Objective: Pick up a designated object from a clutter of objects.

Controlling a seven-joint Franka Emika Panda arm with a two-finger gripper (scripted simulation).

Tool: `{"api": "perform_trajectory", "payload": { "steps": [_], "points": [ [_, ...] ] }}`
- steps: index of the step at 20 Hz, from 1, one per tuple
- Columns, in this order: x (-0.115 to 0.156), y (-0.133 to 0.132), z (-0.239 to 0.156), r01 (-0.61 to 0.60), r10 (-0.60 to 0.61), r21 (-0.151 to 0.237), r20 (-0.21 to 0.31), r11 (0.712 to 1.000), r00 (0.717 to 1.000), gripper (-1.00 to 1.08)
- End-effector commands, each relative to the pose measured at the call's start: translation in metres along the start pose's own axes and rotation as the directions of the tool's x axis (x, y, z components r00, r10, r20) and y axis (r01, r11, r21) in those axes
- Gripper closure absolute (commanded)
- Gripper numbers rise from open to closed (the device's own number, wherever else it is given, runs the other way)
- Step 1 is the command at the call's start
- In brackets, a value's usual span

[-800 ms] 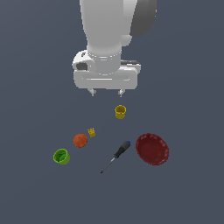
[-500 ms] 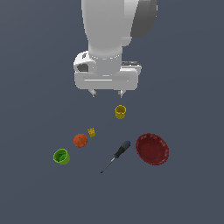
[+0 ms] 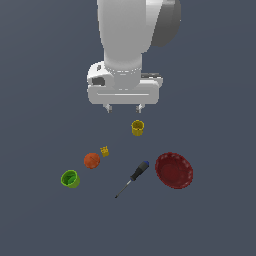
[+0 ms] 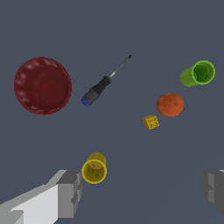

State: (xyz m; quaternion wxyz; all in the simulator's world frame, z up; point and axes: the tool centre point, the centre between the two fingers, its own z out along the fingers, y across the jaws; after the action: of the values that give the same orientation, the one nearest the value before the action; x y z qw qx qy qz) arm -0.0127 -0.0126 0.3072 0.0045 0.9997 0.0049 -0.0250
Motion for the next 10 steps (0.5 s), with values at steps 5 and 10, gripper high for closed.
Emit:
{"api": "perform_trajectory", "payload": {
  "steps": [5, 10],
  "points": [
    [0.011, 0.012, 0.016, -0.026, 0.026, 0.007, -0.003, 1.000, 1.000, -0.92],
    [0.027, 0.031, 0.043, -0.070, 0.071, 0.017, -0.010, 0.997, 0.997, -0.92]
  ]
}}
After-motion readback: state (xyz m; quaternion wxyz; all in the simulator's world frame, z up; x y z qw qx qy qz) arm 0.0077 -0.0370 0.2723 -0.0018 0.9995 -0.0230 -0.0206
